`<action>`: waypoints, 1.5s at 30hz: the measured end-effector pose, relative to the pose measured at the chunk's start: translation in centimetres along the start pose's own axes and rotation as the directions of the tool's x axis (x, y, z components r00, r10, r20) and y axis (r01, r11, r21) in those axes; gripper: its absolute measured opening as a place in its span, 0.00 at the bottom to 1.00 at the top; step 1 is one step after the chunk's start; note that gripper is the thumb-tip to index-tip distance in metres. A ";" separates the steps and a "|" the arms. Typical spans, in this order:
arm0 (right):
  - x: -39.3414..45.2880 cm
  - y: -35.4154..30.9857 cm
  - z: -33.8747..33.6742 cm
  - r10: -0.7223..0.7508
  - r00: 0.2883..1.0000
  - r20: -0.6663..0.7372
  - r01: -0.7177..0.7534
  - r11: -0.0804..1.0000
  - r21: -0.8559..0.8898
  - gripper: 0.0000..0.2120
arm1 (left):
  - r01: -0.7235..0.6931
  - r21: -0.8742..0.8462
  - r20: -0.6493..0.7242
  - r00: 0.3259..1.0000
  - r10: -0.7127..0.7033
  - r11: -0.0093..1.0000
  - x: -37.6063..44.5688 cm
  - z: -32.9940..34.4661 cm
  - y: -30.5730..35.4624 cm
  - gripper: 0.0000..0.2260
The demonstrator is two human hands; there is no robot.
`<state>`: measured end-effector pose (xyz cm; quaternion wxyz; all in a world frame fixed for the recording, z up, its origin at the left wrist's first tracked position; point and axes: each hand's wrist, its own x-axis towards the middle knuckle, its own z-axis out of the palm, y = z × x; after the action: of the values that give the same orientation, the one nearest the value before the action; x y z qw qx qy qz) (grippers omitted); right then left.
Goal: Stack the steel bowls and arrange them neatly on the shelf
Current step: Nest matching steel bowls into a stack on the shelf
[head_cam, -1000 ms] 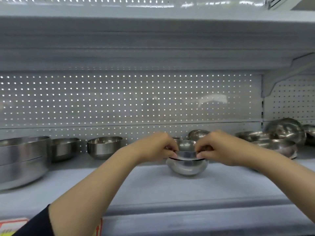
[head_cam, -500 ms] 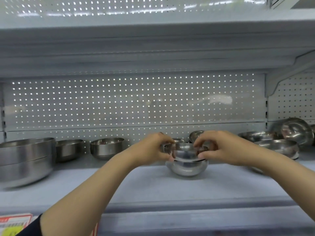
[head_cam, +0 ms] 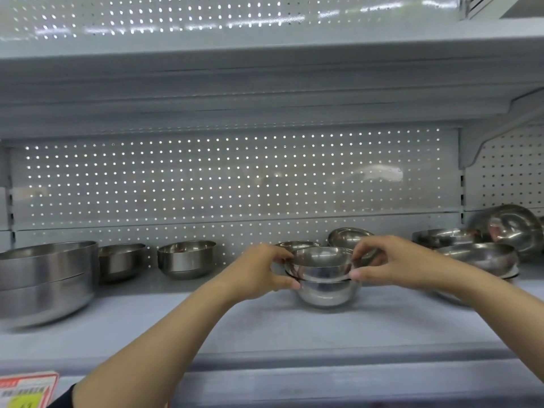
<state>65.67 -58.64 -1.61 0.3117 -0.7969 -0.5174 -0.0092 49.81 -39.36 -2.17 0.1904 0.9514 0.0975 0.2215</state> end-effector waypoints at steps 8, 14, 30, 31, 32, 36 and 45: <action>0.1 0.5 1.4 0.044 0.998 0.036 -0.050 0.982 0.184 0.18 | 0.282 -0.230 0.188 0.952 -0.242 0.931 0.5 1.5 -1.0 0.17; 1.8 -1.7 2.5 0.024 0.999 0.041 -0.031 0.981 0.193 0.24 | 0.324 -0.257 0.100 0.946 -0.309 0.910 -0.9 -0.8 -2.6 0.12; 8.4 -16.7 13.3 -0.113 0.990 0.082 0.091 0.968 0.234 0.23 | 0.529 -0.246 -0.055 0.829 -0.556 0.813 -10.3 -10.6 -12.9 0.15; 8.4 -17.1 13.6 -0.116 0.990 0.079 0.096 0.970 0.225 0.23 | 0.535 -0.252 -0.053 0.824 -0.564 0.806 -10.6 -10.7 -13.4 0.15; 8.4 -17.5 13.8 -0.118 0.990 0.081 0.098 0.972 0.214 0.23 | 0.540 -0.256 -0.052 0.821 -0.569 0.802 -10.8 -10.8 -13.7 0.14; 8.2 -18.0 14.5 -0.109 0.989 0.099 0.086 0.973 0.212 0.23 | 0.550 -0.252 -0.050 0.815 -0.578 0.797 -11.2 -10.9 -14.9 0.13; 7.2 -17.9 13.8 -0.132 0.984 0.117 0.114 0.982 0.152 0.30 | 0.585 0.007 -0.205 0.795 -0.571 0.811 -12.6 -11.3 -14.6 0.19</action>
<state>49.92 -40.88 -1.61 0.3340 -0.7376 -0.5838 0.0599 32.04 -25.86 -3.52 0.2050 0.8561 0.4091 0.2402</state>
